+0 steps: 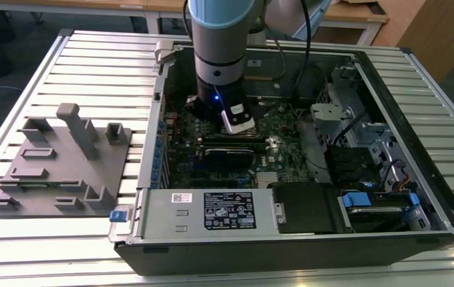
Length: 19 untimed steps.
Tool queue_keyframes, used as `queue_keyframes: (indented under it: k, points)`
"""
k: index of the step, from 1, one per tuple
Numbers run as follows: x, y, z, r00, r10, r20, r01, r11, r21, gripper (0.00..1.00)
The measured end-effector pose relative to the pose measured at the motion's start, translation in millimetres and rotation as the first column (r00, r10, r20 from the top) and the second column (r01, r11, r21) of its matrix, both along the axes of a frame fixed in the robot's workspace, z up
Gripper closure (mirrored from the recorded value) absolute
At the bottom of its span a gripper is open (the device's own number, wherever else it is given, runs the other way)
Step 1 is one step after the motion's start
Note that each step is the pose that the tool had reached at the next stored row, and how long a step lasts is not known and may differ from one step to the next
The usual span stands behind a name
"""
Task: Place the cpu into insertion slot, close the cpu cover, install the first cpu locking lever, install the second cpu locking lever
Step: 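Install the second cpu locking lever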
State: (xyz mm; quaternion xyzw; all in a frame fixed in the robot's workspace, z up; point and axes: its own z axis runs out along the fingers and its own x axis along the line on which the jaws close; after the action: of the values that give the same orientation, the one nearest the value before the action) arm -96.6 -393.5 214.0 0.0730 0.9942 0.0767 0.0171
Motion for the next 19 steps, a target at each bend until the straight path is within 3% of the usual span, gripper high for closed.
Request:
queue_keyframes:
  k: [5,9,11,14,19]
  points:
    - [0.3,0.0,9.5,1.0000,0.000,0.0000,0.000,1.0000,-0.0070,0.90]
    - [0.4,0.5,13.9,1.0000,0.000,0.0000,0.000,0.9996,-0.0295,0.90]
    - [0.4,0.8,13.9,1.0000,0.000,0.0001,0.000,0.9994,-0.0357,0.90]
    - [2.9,2.3,13.7,1.0000,-0.001,0.0000,0.001,0.9993,-0.0375,0.90]
    - [18.7,5.1,12.8,1.0000,-0.001,0.0000,0.001,0.9992,-0.0388,0.90]
